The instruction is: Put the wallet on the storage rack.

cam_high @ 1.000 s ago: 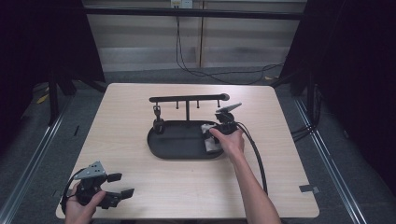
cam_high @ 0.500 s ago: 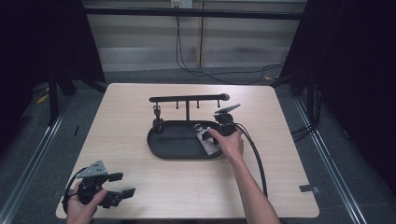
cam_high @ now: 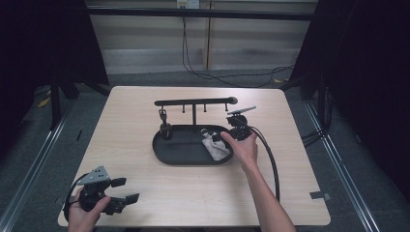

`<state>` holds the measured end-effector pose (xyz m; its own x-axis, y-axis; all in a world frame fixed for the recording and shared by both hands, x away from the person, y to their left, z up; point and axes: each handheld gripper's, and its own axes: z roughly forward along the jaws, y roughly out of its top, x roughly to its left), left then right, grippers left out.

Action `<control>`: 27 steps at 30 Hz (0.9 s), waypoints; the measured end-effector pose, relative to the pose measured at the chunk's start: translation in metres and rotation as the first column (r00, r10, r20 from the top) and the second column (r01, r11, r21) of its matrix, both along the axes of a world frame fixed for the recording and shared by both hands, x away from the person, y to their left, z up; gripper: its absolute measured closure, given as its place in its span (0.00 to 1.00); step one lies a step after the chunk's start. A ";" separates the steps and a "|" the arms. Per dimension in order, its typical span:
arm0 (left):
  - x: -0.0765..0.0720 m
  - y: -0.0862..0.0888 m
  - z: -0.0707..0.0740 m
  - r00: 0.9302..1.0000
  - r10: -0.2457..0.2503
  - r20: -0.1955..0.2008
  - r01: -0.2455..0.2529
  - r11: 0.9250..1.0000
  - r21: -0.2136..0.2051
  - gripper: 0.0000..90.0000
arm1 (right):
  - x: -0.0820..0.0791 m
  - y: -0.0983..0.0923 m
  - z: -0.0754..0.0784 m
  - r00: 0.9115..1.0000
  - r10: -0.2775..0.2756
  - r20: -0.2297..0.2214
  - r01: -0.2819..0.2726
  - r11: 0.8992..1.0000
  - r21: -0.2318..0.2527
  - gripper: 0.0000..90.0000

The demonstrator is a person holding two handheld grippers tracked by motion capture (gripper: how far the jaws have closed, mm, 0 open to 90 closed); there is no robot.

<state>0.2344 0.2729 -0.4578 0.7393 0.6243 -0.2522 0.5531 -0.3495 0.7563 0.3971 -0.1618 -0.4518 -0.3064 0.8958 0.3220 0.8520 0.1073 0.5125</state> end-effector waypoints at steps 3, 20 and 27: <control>0.000 0.000 0.000 1.000 0.016 0.002 -0.016 1.000 -0.010 0.20 | -0.006 -0.006 0.005 0.999 0.002 0.043 -0.002 1.000 0.007 0.25; 0.001 0.003 -0.001 0.997 0.078 -0.013 -0.078 0.996 -0.033 0.22 | -0.047 -0.045 0.017 0.991 0.002 0.133 -0.010 0.999 0.054 0.16; 0.001 0.004 0.000 0.995 0.099 -0.018 -0.100 0.994 -0.044 0.25 | -0.067 -0.062 0.019 0.987 -0.013 0.158 0.002 0.998 0.066 0.17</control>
